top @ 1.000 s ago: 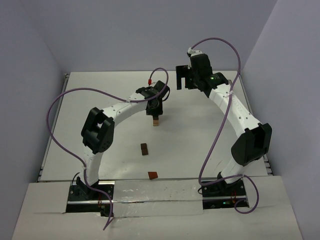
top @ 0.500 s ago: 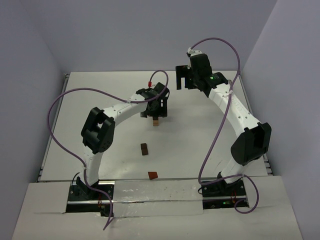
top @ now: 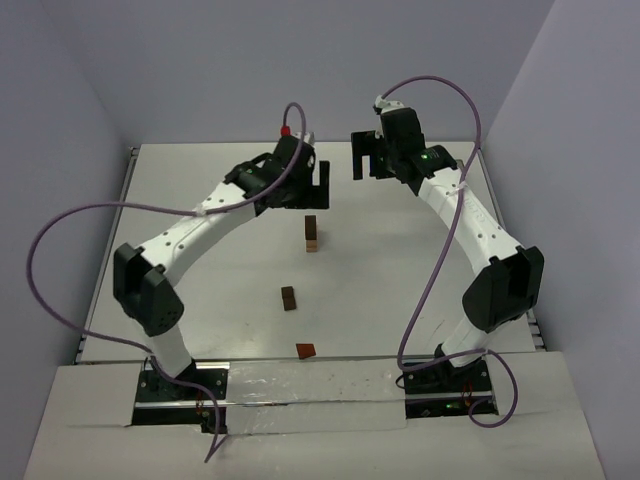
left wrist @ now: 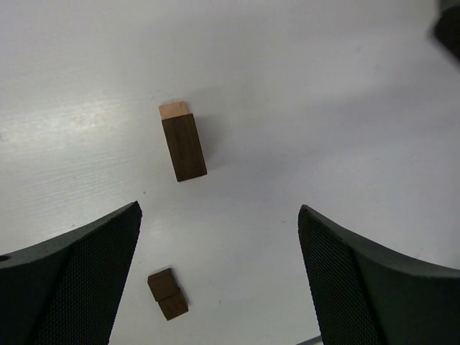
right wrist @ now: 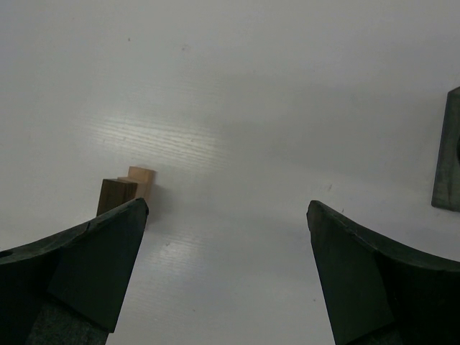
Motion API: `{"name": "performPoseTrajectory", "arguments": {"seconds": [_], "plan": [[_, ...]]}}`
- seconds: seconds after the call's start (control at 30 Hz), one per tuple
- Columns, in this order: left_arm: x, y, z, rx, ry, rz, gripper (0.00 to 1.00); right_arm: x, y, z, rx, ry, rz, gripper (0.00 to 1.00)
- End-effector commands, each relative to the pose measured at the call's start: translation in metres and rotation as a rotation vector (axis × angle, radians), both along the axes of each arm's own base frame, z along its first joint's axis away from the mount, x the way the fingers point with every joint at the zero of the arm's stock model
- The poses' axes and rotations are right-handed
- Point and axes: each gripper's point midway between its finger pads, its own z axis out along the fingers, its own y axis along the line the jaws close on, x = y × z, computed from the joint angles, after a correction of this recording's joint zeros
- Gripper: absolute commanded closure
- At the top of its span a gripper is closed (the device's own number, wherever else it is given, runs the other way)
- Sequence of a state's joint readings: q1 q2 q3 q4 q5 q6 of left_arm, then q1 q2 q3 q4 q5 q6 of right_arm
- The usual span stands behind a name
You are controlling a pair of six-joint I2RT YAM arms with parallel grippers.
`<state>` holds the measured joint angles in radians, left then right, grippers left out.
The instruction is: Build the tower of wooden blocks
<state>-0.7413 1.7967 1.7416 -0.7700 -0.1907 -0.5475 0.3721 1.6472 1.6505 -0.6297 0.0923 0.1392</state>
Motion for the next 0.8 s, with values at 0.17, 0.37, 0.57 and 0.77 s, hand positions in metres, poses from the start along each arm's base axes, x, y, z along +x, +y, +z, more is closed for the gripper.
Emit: {"name": "performPoseTrajectory", "arguments": {"seconds": [0.17,0.37,0.57,0.77], "plan": [[-0.002,0.096,0.108,-0.247,-0.287,-0.122,0.08,-0.079,0.048,0.039,0.083,-0.120,0.581,0.00],[-0.030,0.155,0.120,-0.286,-0.343,-0.215,0.01,-0.158,0.091,0.018,-0.049,-0.091,1.141,0.00],[-0.060,0.169,0.129,-0.474,-0.317,-0.340,0.01,-0.191,0.132,-0.022,-0.207,-0.122,1.404,0.00],[-0.054,0.191,0.126,-0.457,-0.339,-0.248,0.01,-0.194,0.178,-0.071,-0.187,-0.034,1.488,0.00]]}}
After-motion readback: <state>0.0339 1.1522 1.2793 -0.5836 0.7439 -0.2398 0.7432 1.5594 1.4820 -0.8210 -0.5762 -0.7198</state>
